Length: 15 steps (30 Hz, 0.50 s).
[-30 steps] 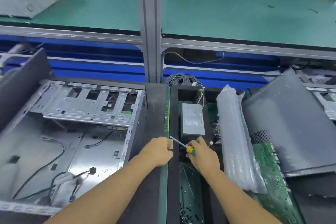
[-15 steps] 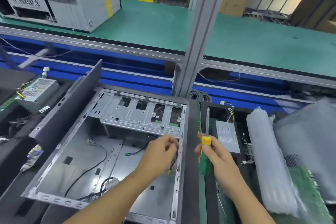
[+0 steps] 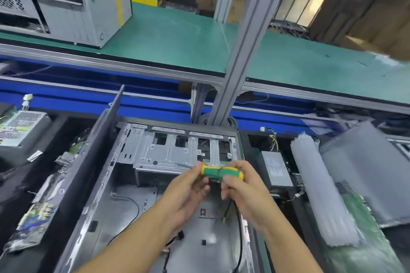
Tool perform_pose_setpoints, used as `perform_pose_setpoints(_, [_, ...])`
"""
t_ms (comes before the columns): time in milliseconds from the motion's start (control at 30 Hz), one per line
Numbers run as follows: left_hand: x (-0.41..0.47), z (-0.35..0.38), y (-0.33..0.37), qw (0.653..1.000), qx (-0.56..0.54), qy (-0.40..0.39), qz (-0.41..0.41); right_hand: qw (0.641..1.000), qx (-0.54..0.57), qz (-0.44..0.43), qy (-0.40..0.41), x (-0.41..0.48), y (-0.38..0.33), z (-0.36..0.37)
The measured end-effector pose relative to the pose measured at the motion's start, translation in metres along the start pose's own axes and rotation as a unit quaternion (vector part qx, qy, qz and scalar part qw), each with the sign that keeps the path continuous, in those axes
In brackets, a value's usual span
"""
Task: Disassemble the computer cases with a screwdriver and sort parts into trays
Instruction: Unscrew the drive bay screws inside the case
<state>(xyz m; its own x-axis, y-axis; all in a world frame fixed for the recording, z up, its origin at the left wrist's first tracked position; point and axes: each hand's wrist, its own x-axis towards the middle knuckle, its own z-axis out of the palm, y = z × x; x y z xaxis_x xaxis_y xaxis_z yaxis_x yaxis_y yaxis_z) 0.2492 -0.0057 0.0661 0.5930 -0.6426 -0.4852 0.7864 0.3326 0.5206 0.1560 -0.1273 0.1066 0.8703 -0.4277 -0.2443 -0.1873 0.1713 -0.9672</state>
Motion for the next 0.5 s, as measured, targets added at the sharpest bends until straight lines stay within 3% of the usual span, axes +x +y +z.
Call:
perform_pose_setpoints(67, [0.006, 0.002, 0.002, 1.000, -0.017, 0.000, -0.025, 0.996, 0.019, -0.077, 0.047, 0.008, 0.000, 0.003])
perform_pose_setpoints(133, [0.012, 0.006, 0.002, 0.998, -0.016, -0.021, -0.057, 0.987, -0.032, -0.145, 0.065, 0.019, -0.004, 0.007])
perform_pose_setpoints(233, [0.017, -0.003, -0.001, 0.991, 0.114, -0.036, -0.068, 0.964, -0.131, -0.207, 0.104, 0.039, -0.019, 0.008])
perform_pose_setpoints(333, [0.016, -0.030, -0.007, 0.967, 0.249, 0.033, -0.040, 0.940, -0.211, -0.240, 0.118, 0.054, -0.032, 0.002])
perform_pose_setpoints(500, [0.027, -0.054, -0.012, 0.976, 0.163, 0.140, -0.026, 0.926, -0.274, -0.250, 0.076, 0.064, -0.033, 0.006])
